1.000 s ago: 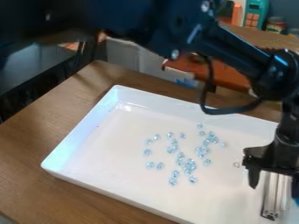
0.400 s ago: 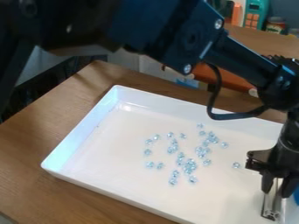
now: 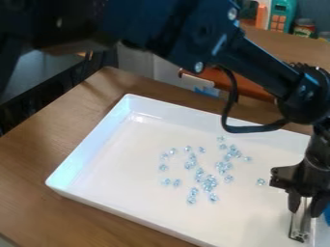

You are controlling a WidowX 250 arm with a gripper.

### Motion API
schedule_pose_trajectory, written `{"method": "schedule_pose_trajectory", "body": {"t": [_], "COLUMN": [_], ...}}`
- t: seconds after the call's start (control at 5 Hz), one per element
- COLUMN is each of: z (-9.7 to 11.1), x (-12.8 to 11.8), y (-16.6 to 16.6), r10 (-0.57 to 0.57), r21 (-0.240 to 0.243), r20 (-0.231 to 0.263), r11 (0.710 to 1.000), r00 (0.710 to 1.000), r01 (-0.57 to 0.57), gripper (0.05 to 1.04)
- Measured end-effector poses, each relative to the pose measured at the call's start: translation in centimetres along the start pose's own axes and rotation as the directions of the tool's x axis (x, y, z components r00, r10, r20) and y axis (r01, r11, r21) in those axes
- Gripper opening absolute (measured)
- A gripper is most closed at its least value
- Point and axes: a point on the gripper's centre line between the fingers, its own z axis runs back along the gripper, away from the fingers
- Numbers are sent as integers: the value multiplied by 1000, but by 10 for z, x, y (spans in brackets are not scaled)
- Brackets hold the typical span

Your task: Sweep into pile

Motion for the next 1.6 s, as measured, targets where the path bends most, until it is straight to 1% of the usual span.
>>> {"method": "schedule_pose_trajectory", "body": {"t": [0.2,0.4,0.6,0.8,1.0,1.2,1.4,1.6], "z": [0,0,1,2,3,6,9,12], "x": [0,2,12,15,19,18,12,9], "y": [14,44,81,110,143,170,198,222], "r10": [-6,4,30,39,40,12,-30,-44], "r21": [11,18,20,23,35,66,108,151], "r20": [1,-20,-38,-50,-45,-43,-49,-50], "r11": [1000,1000,999,999,999,998,994,987], "r00": [1000,1000,999,998,998,999,998,998], "r01": [6,-4,-29,-38,-38,-9,35,51], "gripper": [328,328,328,328,328,328,328,328]}}
